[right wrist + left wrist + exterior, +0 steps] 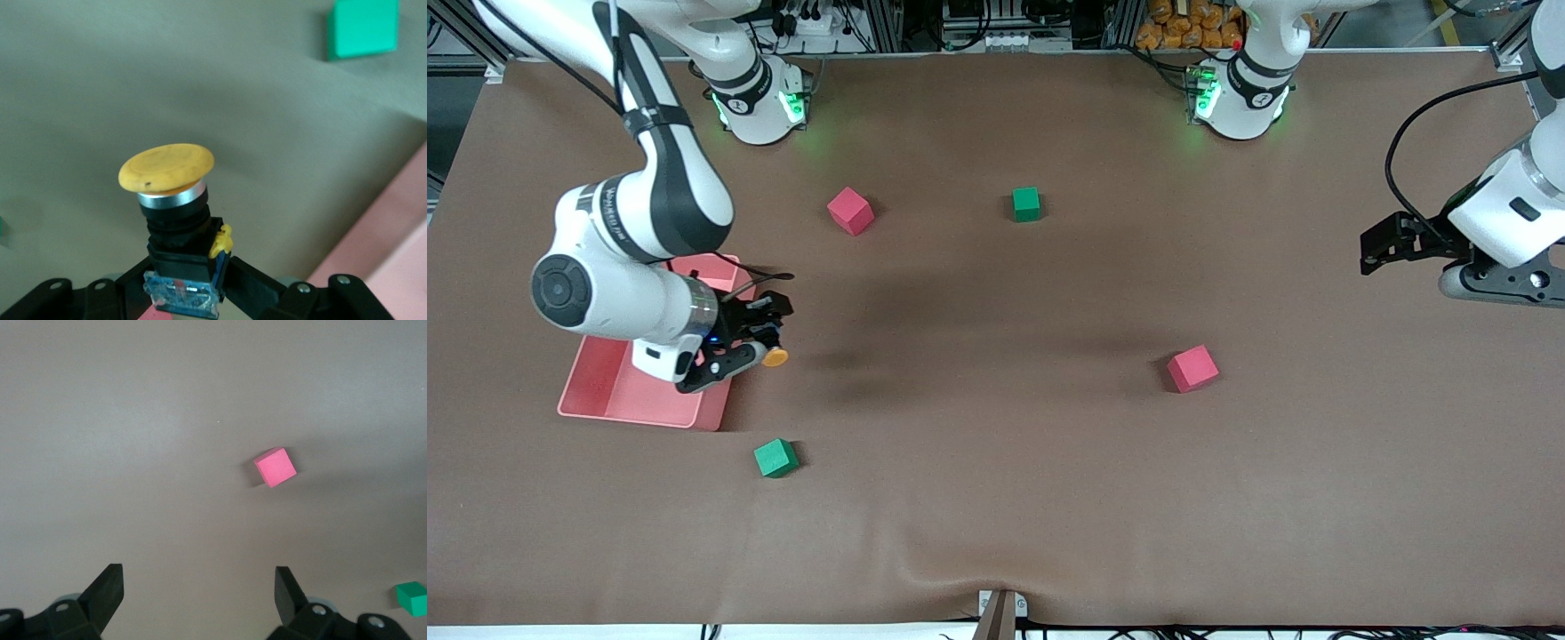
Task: Place and upright button with both arms
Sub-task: 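Carry the button to mid-table with the right gripper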
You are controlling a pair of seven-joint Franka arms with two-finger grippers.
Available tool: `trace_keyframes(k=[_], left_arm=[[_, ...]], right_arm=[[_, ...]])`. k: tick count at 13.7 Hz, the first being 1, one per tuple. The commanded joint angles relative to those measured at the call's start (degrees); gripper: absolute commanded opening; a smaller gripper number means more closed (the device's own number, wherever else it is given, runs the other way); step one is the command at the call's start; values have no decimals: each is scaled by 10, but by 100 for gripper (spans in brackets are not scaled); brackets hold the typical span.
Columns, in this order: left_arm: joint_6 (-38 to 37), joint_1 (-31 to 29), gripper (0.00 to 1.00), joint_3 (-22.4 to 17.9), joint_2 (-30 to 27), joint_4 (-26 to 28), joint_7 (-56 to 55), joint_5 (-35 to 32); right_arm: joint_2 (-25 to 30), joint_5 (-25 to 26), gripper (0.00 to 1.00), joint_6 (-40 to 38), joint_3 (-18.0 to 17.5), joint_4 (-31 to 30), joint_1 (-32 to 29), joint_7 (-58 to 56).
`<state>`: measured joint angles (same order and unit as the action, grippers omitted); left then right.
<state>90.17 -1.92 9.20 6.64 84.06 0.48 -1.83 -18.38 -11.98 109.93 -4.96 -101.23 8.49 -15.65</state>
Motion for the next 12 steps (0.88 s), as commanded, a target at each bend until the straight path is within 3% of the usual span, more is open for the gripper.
trace_keyframes(k=[1, 8, 12], left_arm=[[-3, -3, 100, 0, -4, -4, -6, 2], [-7, -4, 100, -3, -4, -1, -9, 2], [-7, -3, 100, -3, -3, -2, -6, 2]], right_arm=[[-19, -12, 0, 23, 4, 28, 42, 47], [-88, -3, 0, 178, 6, 36, 223, 283], [-175, -2, 0, 196, 6, 116, 294, 367]])
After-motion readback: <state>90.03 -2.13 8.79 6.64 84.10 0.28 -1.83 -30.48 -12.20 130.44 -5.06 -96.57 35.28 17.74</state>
